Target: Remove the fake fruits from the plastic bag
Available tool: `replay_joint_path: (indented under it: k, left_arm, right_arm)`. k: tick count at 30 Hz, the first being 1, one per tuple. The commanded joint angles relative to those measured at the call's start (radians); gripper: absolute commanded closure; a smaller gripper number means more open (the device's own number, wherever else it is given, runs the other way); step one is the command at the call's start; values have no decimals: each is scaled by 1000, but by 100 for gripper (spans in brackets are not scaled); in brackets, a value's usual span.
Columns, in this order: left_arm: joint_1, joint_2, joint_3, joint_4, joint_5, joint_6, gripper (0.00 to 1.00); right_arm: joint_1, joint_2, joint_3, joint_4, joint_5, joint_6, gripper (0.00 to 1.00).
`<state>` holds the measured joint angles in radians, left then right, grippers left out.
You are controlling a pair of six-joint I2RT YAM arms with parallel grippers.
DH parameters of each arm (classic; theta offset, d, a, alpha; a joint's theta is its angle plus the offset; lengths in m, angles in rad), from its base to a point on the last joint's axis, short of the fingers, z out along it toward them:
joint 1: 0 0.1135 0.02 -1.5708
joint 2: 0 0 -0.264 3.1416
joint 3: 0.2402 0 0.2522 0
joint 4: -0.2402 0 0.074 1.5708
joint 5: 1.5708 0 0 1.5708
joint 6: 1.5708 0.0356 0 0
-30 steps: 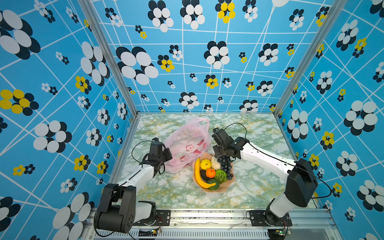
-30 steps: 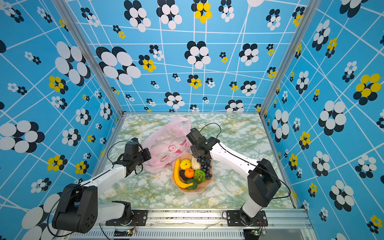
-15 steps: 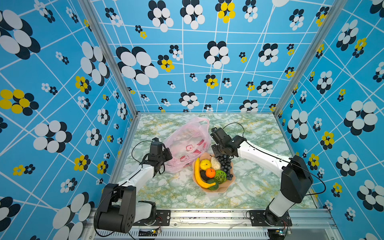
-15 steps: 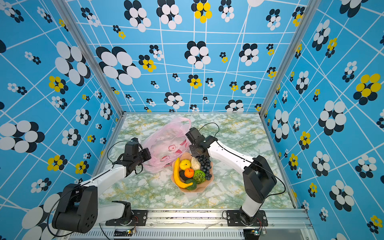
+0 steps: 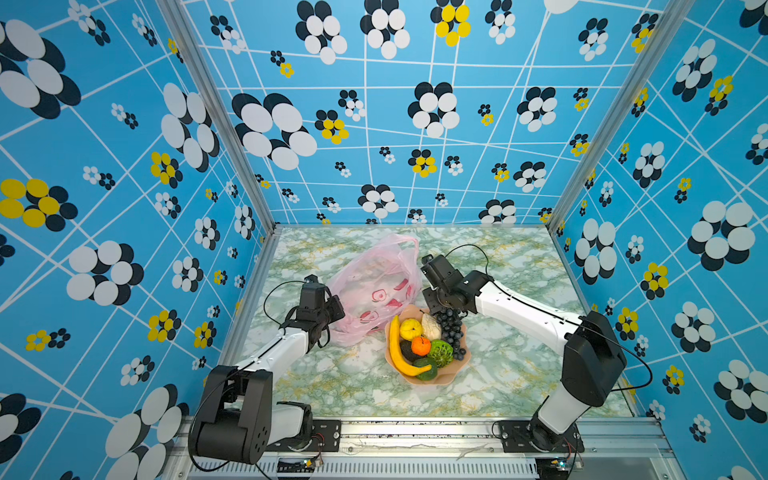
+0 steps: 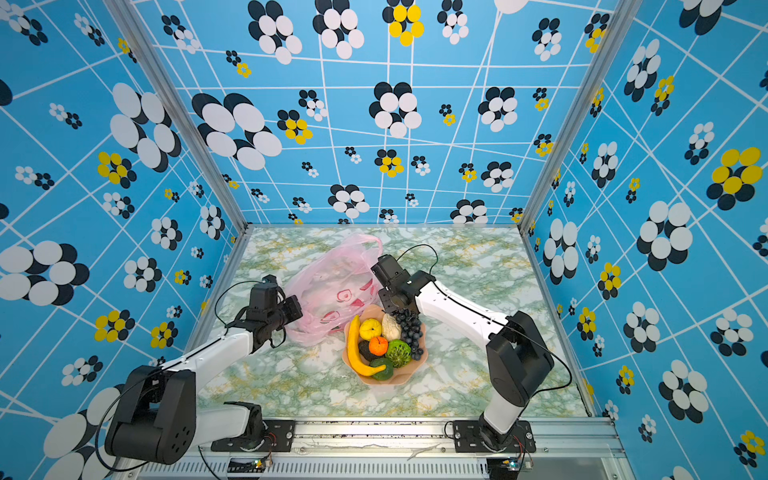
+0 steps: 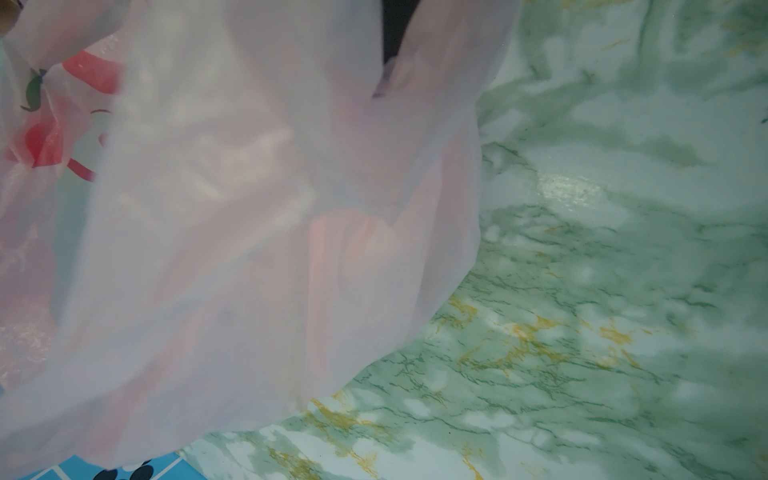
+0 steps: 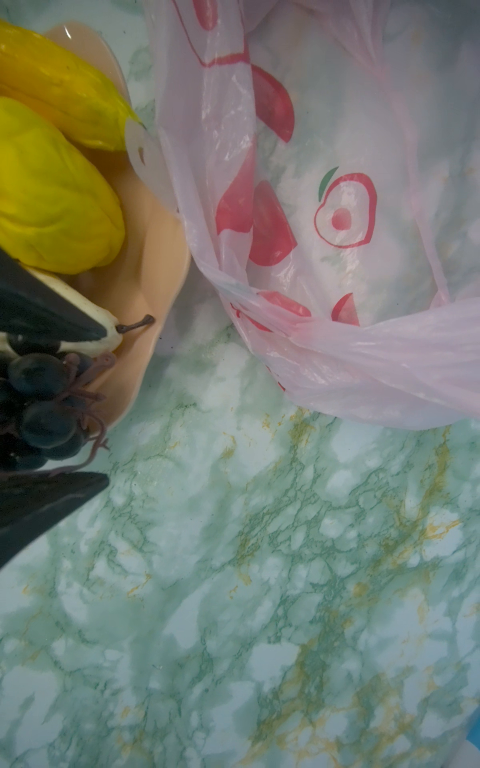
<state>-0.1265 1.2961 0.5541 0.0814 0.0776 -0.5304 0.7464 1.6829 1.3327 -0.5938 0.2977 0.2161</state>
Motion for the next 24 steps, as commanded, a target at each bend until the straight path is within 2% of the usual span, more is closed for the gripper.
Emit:
replay_joint_path:
  k: [1, 3, 6, 11, 19, 24]
  left_arm:
    - [-7, 12, 28, -6, -10, 18, 100]
    - [-6, 15, 32, -8, -9, 16, 100]
    - [-8, 21, 44, -18, -10, 16, 100]
    - [-8, 96, 145, -49, 37, -7, 100]
    - [-57, 412, 511, -94, 97, -38, 100]
    - [-97, 610, 802, -155, 123, -42, 100]
  right_arm:
    - [-2, -73, 9, -18, 8, -5, 28]
    - [-1, -102, 8, -29, 9, -1, 19]
    - [-2, -149, 16, -60, 2, 7, 10]
    - [-1, -270, 0, -110, 7, 38, 8]
    - [-2, -515, -150, -138, 24, 159, 7]
    - [-1, -630, -273, -150, 16, 266, 7]
